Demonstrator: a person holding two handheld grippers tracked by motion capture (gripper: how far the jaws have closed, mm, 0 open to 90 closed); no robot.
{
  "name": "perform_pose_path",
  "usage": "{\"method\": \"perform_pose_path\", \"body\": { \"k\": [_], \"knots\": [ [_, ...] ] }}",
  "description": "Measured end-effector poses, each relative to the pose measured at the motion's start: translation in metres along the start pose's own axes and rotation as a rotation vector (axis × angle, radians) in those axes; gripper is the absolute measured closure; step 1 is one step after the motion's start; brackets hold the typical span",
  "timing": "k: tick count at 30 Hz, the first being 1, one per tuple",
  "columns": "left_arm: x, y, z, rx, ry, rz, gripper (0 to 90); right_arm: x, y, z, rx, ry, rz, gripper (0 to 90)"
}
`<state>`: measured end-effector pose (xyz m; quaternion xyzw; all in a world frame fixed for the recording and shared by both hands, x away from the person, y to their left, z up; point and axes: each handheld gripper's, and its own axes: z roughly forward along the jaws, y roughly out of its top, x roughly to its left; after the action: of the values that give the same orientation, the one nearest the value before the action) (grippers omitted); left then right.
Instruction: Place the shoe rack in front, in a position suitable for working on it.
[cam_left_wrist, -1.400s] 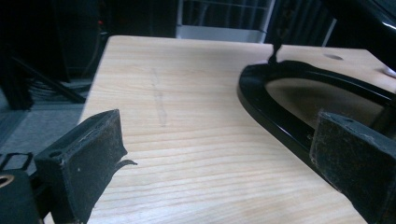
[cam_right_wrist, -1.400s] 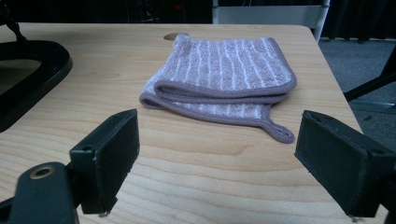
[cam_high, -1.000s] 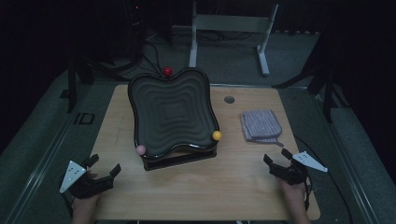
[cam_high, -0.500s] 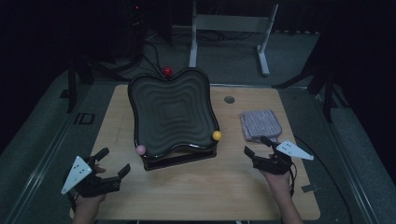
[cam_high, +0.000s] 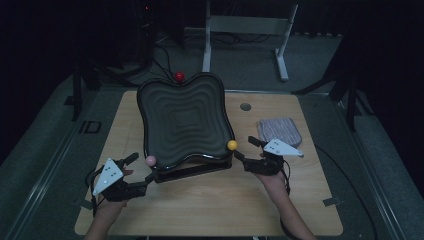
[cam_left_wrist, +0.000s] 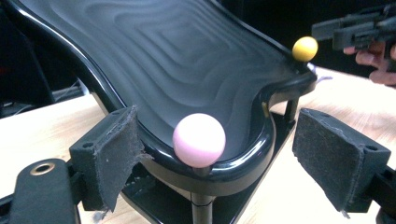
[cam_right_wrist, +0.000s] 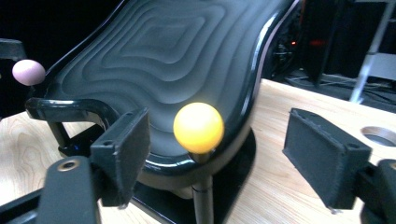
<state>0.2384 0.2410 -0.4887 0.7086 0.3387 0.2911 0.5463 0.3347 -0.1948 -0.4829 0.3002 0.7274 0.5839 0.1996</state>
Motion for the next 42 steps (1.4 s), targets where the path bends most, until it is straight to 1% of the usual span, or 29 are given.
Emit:
{"method": "perform_pose_path", "body": {
  "k": [3,5,6,7,9,10,11,13,14,15,17,19,20,24,26,30,34,38,42],
  "knots": [
    [0.001,-0.001,0.007,0.023,0.005,0.001,21.4,0.001,0.002,0.010,0.010,0.011,-0.010,27.3],
    [0.001,-0.002,0.011,0.039,0.011,0.003,27.0,0.001,0.003,0.015,0.014,0.026,-0.015,33.6],
    [0.002,-0.002,0.012,0.040,0.015,0.003,29.1,0.001,0.004,0.018,0.020,0.031,-0.020,34.6],
    [0.002,-0.003,0.013,0.037,0.014,0.000,34.3,0.001,0.004,0.020,0.027,0.036,-0.026,36.3],
    [0.003,-0.002,0.017,0.051,0.021,0.006,37.8,0.003,0.005,0.025,0.040,0.051,-0.046,40.6],
    [0.004,-0.002,0.017,0.046,0.023,0.008,41.2,0.004,0.005,0.027,0.047,0.054,-0.052,41.5],
    [0.004,-0.001,0.018,0.046,0.028,0.005,43.4,0.005,0.004,0.029,0.054,0.052,-0.062,42.7],
    [0.004,0.000,0.021,0.049,0.025,0.007,46.8,0.007,0.003,0.033,0.066,0.051,-0.074,44.6],
    [0.004,0.000,0.023,0.054,0.029,0.017,48.6,0.008,0.003,0.034,0.059,0.048,-0.079,48.2],
    [0.003,0.001,0.025,0.062,0.018,0.017,51.1,0.008,0.003,0.035,0.060,0.054,-0.079,48.6],
    [0.003,0.000,0.027,0.062,0.024,0.021,53.6,0.010,0.003,0.036,0.057,0.029,-0.086,53.9],
    [0.005,0.000,0.029,0.056,0.031,0.002,58.3,0.009,0.003,0.036,0.056,0.021,-0.079,57.3],
    [0.006,-0.001,0.029,0.048,0.026,-0.011,59.5,0.008,0.003,0.035,0.052,0.020,-0.073,58.8],
    [0.004,-0.001,0.029,0.040,0.040,-0.021,59.9,0.009,0.003,0.035,0.061,0.009,-0.094,59.3],
    [0.002,-0.001,0.029,0.041,0.048,-0.014,60.0,0.010,0.004,0.035,0.068,0.006,-0.101,59.4],
    [0.002,-0.001,0.028,0.047,0.041,-0.014,60.1,0.012,0.005,0.033,0.079,-0.003,-0.110,59.5],
    [-0.001,-0.002,0.026,0.042,0.041,-0.013,60.1,0.015,0.003,0.029,0.076,-0.006,-0.105,59.5],
    [-0.005,-0.003,0.022,0.031,0.033,-0.027,60.2,0.018,0.001,0.023,0.071,-0.001,-0.100,59.5],
    [-0.009,-0.003,0.020,0.034,0.024,-0.028,60.1,0.022,-0.001,0.016,0.071,0.000,-0.096,59.5]
  ]
}}
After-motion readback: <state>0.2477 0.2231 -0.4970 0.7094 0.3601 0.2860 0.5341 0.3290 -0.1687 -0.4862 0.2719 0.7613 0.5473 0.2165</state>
